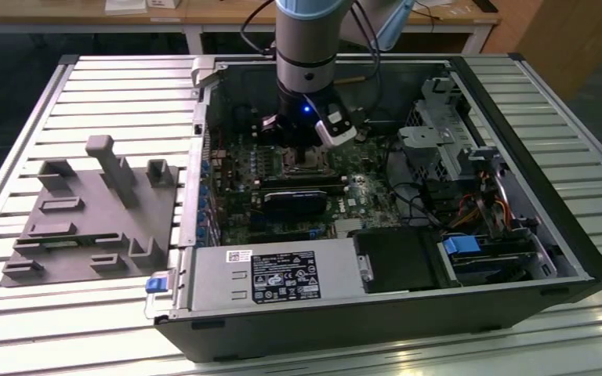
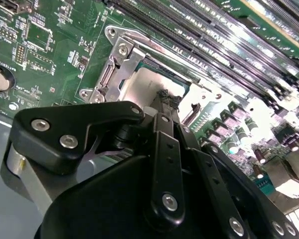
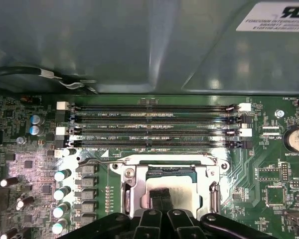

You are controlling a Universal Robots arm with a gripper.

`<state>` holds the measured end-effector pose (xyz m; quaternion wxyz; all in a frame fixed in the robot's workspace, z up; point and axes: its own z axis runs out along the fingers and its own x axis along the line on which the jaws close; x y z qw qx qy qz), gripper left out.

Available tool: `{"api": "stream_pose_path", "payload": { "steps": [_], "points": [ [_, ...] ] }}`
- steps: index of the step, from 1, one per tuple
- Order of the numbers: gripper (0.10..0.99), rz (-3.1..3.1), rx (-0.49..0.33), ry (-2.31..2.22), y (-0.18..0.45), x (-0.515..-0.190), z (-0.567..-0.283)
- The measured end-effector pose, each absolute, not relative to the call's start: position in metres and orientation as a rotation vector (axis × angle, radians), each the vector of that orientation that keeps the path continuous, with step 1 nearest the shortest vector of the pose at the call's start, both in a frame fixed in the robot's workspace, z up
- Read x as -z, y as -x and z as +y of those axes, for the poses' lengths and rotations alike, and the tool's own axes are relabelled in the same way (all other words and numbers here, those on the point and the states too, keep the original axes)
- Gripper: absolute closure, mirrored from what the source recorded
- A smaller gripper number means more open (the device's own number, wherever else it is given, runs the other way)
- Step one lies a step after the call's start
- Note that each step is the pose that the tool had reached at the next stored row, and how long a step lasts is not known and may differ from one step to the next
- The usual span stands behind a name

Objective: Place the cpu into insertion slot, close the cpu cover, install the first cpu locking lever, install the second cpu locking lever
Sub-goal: 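Close the cpu cover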

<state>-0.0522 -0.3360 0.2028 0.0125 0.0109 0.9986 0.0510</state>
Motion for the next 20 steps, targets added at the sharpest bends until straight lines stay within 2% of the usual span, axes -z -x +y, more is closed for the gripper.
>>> {"api": "stream_pose_path", "payload": {
  "steps": [9,20],
  "points": [
    [0.984,3.123,-0.159,-0.035,0.039,-0.207,-0.336],
    [0.984,3.124,-0.159,-0.035,0.039,-0.231,-0.336]
  ]
}}
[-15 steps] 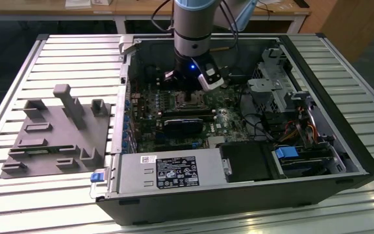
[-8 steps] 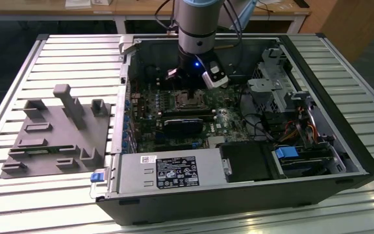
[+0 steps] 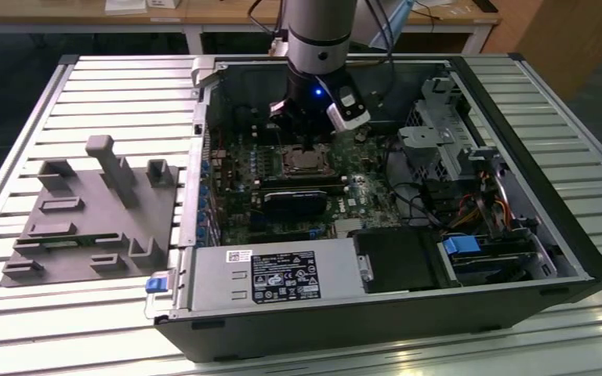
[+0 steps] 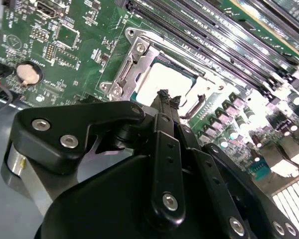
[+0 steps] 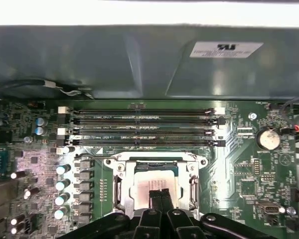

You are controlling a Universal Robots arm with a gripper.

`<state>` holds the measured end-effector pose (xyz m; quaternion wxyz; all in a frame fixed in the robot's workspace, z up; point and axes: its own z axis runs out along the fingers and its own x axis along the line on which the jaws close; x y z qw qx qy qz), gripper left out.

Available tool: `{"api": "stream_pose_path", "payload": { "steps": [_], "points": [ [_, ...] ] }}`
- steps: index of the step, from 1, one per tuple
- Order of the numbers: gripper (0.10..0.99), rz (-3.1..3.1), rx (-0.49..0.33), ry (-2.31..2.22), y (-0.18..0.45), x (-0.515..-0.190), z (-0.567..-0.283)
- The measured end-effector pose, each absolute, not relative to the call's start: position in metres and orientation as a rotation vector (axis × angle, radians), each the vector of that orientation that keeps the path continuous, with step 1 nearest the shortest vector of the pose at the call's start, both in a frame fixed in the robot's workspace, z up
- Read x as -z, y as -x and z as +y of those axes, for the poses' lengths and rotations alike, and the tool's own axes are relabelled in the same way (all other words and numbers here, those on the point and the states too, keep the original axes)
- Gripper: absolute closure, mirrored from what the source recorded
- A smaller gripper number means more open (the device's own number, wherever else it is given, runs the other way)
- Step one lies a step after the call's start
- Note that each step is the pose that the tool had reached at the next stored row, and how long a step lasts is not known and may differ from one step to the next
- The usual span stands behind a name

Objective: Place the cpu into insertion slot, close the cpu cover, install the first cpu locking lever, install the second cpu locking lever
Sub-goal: 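Close the cpu cover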

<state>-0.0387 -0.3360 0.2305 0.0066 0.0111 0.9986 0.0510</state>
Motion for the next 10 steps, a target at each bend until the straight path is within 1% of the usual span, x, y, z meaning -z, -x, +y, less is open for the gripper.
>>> {"api": "stream_pose_path", "payload": {
  "steps": [10],
  "points": [
    [0.984,3.124,-0.16,-0.035,0.0387,-0.2406,-0.3359]
  ]
}}
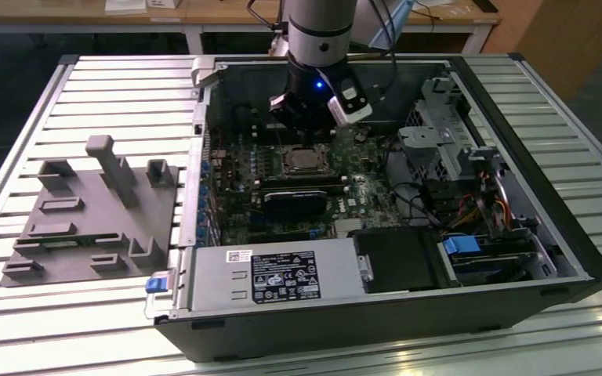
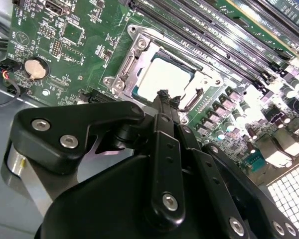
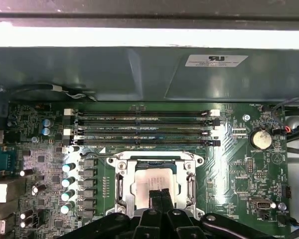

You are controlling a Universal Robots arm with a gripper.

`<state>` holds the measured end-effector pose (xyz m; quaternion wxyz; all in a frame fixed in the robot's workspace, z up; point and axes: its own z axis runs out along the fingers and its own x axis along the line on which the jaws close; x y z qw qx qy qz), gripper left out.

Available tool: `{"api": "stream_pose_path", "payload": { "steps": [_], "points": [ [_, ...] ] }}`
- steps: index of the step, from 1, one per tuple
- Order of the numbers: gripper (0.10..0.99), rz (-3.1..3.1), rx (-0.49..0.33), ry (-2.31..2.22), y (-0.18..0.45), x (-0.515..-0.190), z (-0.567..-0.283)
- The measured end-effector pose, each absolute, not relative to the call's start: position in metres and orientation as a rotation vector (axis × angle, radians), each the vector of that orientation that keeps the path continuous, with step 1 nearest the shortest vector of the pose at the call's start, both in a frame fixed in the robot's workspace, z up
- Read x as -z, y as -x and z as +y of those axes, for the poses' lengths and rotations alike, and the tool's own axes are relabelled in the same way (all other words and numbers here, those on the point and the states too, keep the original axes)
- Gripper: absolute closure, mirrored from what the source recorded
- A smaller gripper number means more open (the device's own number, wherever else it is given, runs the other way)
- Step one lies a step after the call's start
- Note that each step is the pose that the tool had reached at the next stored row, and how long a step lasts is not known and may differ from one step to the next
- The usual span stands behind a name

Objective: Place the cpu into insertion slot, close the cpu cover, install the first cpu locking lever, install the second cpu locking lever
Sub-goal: 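Close the cpu cover, then install the first cpu locking lever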

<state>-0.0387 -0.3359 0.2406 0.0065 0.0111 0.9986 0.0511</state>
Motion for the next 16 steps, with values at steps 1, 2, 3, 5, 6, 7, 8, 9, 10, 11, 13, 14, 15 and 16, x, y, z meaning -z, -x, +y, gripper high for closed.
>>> {"api": "stream_pose_path", "payload": {
  "steps": [1,2,3,5,6,7,8,9,10,11,13,14,15,16],
  "points": [
    [0.984,3.124,-0.16,-0.035,0.0387,-0.2411,-0.336],
    [0.984,3.124,-0.16,-0.035,0.0387,-0.2415,-0.336],
    [0.984,3.124,-0.16,-0.035,0.0387,-0.2415,-0.336],
    [0.984,3.124,-0.16,-0.035,0.0387,-0.2416,-0.336],
    [0.984,3.124,-0.16,-0.035,0.0387,-0.2416,-0.336],
    [0.984,3.124,-0.16,-0.035,0.0387,-0.2417,-0.336],
    [0.984,3.124,-0.16,-0.035,0.0387,-0.2417,-0.336],
    [0.984,3.124,-0.16,-0.035,0.0387,-0.2417,-0.336],
    [0.984,3.124,-0.16,-0.035,0.0387,-0.2417,-0.336],
    [0.984,3.124,-0.16,-0.035,0.0387,-0.2418,-0.336],
    [0.984,3.125,-0.159,-0.035,0.0398,-0.2419,-0.336],
    [0.984,3.125,-0.159,-0.035,0.0417,-0.2419,-0.336],
    [0.984,3.125,-0.159,-0.035,0.0446,-0.2419,-0.336],
    [0.984,3.124,-0.159,-0.035,0.0479,-0.2418,-0.336]
  ]
}}
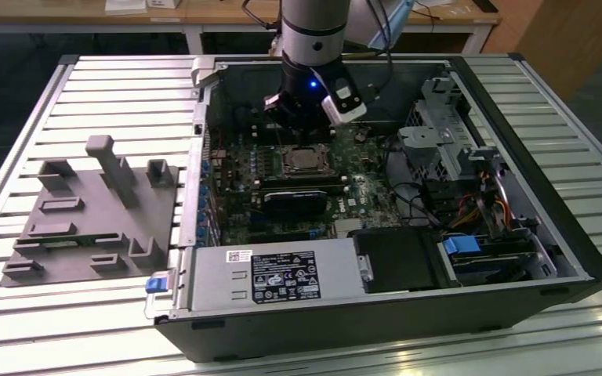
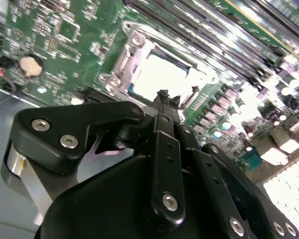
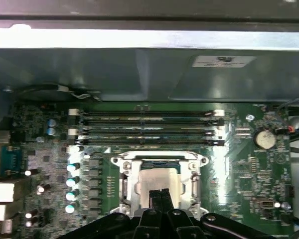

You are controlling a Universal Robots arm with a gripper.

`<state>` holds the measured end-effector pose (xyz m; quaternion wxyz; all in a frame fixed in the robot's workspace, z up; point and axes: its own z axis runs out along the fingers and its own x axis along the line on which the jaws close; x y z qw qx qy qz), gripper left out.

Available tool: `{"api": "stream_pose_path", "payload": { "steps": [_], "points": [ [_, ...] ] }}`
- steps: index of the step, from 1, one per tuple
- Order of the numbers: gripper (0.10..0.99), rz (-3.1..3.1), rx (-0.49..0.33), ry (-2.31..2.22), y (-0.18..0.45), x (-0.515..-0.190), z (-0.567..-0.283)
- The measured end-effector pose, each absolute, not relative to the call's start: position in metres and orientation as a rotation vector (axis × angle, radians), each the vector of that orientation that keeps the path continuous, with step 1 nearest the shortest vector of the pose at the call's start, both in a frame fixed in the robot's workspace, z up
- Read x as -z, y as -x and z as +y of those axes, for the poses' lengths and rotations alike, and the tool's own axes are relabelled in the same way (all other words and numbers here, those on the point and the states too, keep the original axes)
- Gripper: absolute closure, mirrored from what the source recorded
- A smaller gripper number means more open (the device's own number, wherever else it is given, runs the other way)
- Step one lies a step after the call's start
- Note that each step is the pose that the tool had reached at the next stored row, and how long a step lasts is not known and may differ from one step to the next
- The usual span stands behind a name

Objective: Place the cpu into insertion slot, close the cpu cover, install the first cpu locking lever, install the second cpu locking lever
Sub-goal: 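Install the first cpu locking lever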

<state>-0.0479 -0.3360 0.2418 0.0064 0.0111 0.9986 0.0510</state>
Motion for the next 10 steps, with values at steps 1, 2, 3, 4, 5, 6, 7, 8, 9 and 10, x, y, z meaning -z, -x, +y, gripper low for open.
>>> {"api": "stream_pose_path", "payload": {
  "steps": [1,2,3,4,5,6,7,8,9,10],
  "points": [
    [0.984,3.124,-0.159,-0.035,0.051,-0.242,-0.336],
    [0.984,3.124,-0.159,-0.035,0.055,-0.242,-0.336],
    [0.984,3.124,-0.16,-0.035,0.058,-0.242,-0.336],
    [0.984,3.124,-0.159,-0.035,0.062,-0.242,-0.336],
    [0.984,3.124,-0.159,-0.035,0.067,-0.242,-0.336],
    [0.984,3.124,-0.159,-0.035,0.071,-0.242,-0.336],
    [0.984,3.123,-0.16,-0.035,0.075,-0.242,-0.336],
    [0.984,3.123,-0.159,-0.035,0.079,-0.242,-0.336],
    [0.984,3.123,-0.159,-0.035,0.083,-0.242,-0.336],
    [0.984,3.123,-0.159,-0.035,0.087,-0.242,-0.336]
  ]
}}
